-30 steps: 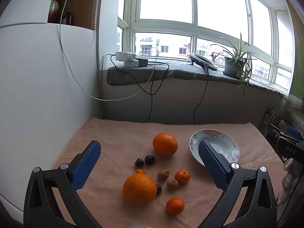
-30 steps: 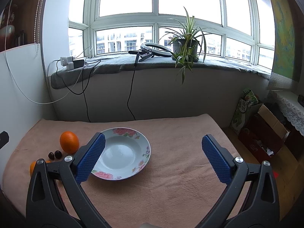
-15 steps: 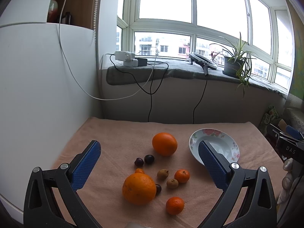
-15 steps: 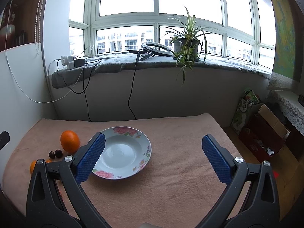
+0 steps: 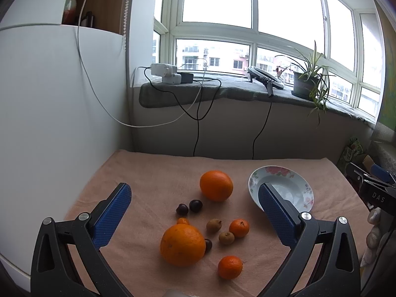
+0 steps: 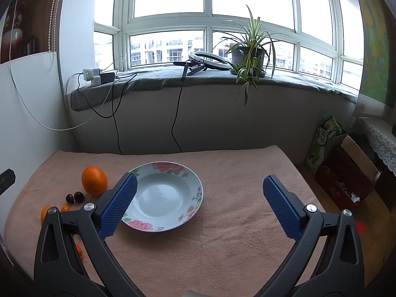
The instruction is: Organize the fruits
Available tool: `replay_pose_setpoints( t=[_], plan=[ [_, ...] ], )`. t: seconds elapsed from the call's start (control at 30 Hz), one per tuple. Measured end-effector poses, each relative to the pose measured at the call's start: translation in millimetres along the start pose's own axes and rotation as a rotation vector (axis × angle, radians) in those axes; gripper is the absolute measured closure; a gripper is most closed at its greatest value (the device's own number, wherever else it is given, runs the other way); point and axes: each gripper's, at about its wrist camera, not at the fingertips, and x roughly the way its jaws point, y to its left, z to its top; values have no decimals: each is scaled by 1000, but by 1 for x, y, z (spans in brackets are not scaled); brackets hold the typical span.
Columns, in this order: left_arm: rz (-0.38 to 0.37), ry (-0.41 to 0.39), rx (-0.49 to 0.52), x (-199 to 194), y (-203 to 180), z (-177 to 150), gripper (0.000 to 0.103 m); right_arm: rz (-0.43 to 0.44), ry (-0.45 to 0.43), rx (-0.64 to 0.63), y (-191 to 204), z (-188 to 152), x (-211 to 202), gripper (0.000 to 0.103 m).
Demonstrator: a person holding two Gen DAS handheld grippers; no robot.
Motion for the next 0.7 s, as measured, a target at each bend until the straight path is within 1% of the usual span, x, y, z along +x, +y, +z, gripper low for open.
replay_pose_setpoints(
  t=[0.2, 0.43, 0.63, 0.7],
  plan=[
    [-4, 10, -5, 4, 3, -1, 1, 12, 14, -7, 4, -2, 7, 0],
    [14, 28, -28, 11, 15, -4, 1, 42, 27, -15, 8, -2, 14, 0],
    [18, 42, -37, 14, 25, -8, 1, 105, 41, -34, 17, -1, 22, 0],
    [16, 52, -44, 15, 29, -11, 3, 129, 45, -48, 22, -1, 24, 0]
  ],
)
